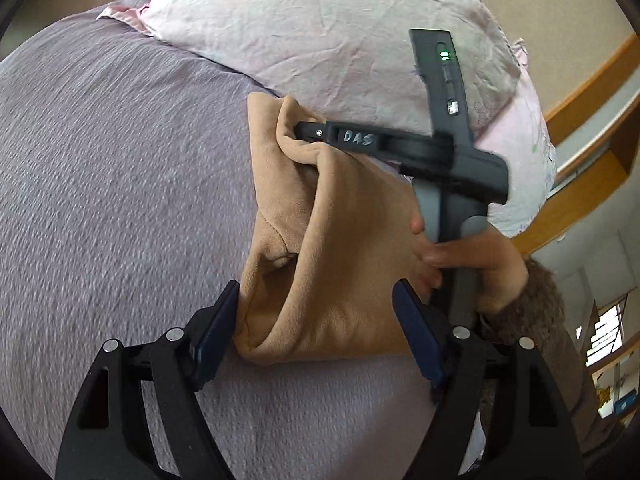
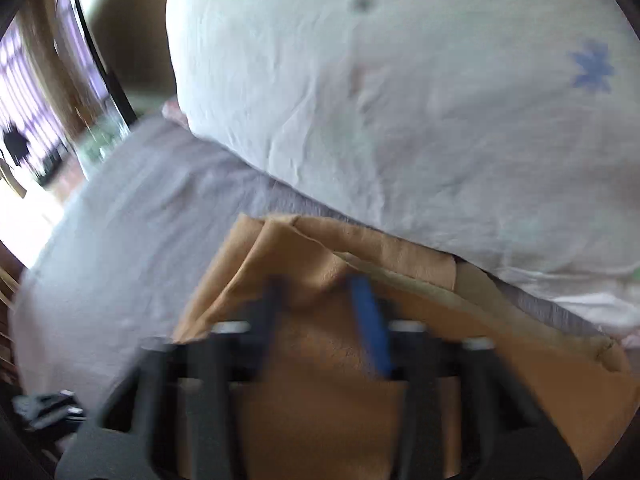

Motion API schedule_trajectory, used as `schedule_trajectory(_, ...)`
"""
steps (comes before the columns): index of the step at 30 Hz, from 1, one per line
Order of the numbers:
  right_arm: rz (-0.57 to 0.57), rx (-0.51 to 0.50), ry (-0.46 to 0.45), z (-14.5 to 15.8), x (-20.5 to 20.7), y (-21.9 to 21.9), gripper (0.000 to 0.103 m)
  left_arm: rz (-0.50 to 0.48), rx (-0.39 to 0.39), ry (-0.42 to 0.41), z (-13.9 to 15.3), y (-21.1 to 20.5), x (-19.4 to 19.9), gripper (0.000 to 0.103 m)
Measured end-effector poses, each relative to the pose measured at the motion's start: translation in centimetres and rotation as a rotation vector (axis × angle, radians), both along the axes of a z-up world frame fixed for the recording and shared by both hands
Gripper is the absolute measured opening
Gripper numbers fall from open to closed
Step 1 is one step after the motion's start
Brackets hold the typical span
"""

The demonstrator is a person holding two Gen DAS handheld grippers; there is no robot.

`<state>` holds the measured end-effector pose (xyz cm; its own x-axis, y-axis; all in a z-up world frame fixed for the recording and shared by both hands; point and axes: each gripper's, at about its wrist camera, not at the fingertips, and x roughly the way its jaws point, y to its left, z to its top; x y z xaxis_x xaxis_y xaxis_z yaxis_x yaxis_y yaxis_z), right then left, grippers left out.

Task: Fold small clothes

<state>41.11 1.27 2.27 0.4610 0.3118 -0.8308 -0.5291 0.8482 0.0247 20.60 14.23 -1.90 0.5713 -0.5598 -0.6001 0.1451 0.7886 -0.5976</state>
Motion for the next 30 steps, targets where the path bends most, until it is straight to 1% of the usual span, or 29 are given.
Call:
schedule_trajectory(2, -0.021, 0.016, -0.029, 0.9, -0.3, -0.2, 0.002, -0.008, -0.021, -0.016, -0.2, 0.3, 0.1, 0.077)
schedule_trajectory(3, -0.051, 0.042, -0.064, 1.7, -0.2, -0.6, 0.002, -0.009, -0.03, -0.021, -0.3, 0.4, 0.0, 0.077)
schedule_trajectory(4, -0.087, 0.066, -0.103, 2.4, 0.1, -1.1, 0.002, -0.011, -0.03, -0.026, -0.4, 0.5, 0.0, 0.077)
schedule_trajectory(5, -0.111, 0.095, -0.124, 3.0, 0.2, -1.6, 0.002, -0.013, -0.018, -0.031, -0.4, 0.3, -0.1, 0.077)
schedule_trajectory(6, -0.123, 0.123, -0.12, 3.2, 0.4, -2.0, 0.002, -0.013, -0.011, -0.037, -0.3, 0.1, -0.1, 0.077)
schedule_trajectory(8, -0.091, 0.078, -0.089, 2.2, 1.1, -1.2, 0.004, -0.014, -0.003, -0.047, -0.3, 0.0, -0.2, 0.078)
schedule_trajectory(9, -0.077, 0.08, -0.077, 2.0, 0.8, -1.3, 0.006, -0.015, -0.005, -0.047, -0.3, 0.1, -0.2, 0.078)
schedule_trajectory(10, -0.08, 0.104, -0.063, 2.0, 0.8, -1.7, 0.014, -0.015, -0.01, -0.047, -0.3, 0.1, -0.2, 0.078)
schedule_trajectory(11, -0.079, 0.155, -0.039, 2.3, 0.5, -2.3, 0.03, -0.016, -0.011, -0.049, -0.3, 0.2, -0.2, 0.078)
schedule_trajectory(13, -0.07, 0.299, 0.0, 3.2, -0.1, -3.9, 0.051, -0.015, -0.007, -0.055, -0.2, 0.1, -0.3, 0.078)
schedule_trajectory(15, -0.075, 0.35, 0.036, 3.1, -0.4, -4.8, 0.051, -0.016, -0.005, -0.063, -0.2, 0.0, -0.6, 0.08)
schedule_trajectory(16, -0.079, 0.347, 0.091, 2.1, -0.2, -5.1, 0.051, -0.015, -0.005, -0.066, -0.2, 0.0, -0.6, 0.081)
schedule_trajectory(17, -0.075, 0.305, 0.16, 0.5, 0.3, -4.7, 0.054, -0.015, -0.004, -0.07, -0.2, -0.1, -0.7, 0.082)
schedule_trajectory(18, -0.041, 0.269, 0.143, -0.4, -0.1, -4.5, 0.055, -0.014, -0.004, -0.073, -0.1, -0.1, -0.7, 0.083)
schedule_trajectory(19, -0.035, 0.238, 0.099, 0.2, -0.6, -4.5, 0.058, -0.012, -0.004, -0.073, -0.1, -0.1, -0.8, 0.083)
schedule_trajectory(20, -0.039, 0.219, 0.103, 0.6, -1.0, -4.8, 0.057, -0.01, -0.009, -0.069, -0.1, -0.1, -0.7, 0.083)
schedule_trajectory(21, -0.043, 0.27, 0.125, 1.1, -1.5, -5.6, 0.057, -0.004, -0.019, -0.058, 0.0, 0.1, -0.6, 0.083)
schedule_trajectory(22, -0.04, 0.369, 0.137, 2.3, -2.4, -7.2, 0.057, 0.007, -0.034, -0.042, -0.1, 0.2, -0.3, 0.083)
schedule_trajectory(23, -0.036, 0.421, 0.126, 3.3, -3.2, -8.2, 0.06, 0.022, -0.055, -0.016, 0.0, 0.4, 0.0, 0.083)
schedule_trajectory(24, -0.033, 0.468, 0.093, 4.7, -4.6, -10.1, 0.062, 0.036, -0.072, 0.004, 0.0, 0.6, 0.3, 0.083)
schedule_trajectory(25, -0.032, 0.496, 0.075, 5.4, -5.4, -11.5, 0.071, 0.05, -0.083, 0.019, -0.1, 0.6, 0.6, 0.082)
schedule_trajectory(26, -0.034, 0.527, 0.058, 6.1, -6.3, -13.1, 0.078, 0.071, -0.102, 0.044, -0.2, 0.7, 0.8, 0.075)
schedule_trajectory(27, -0.041, 0.567, 0.039, 6.8, -7.6, -15.5, 0.08, 0.085, -0.123, 0.068, -0.5, 0.8, 1.1, 0.053)
schedule_trajectory(28, -0.053, 0.584, 0.031, 7.0, -8.5, -17.3, 0.081, 0.095, -0.154, 0.106, -1.0, 0.8, 1.4, 0.038)
schedule_trajectory(29, -0.073, 0.602, 0.022, 7.3, -9.4, -19.4, 0.081, 0.102, -0.21, 0.173, -2.2, 0.8, 1.9, 0.019)
schedule_trajectory(30, -0.089, 0.614, 0.016, 7.3, -10.1, -20.4, 0.081, 0.108, -0.244, 0.199, -2.8, 0.8, 2.0, 0.015)
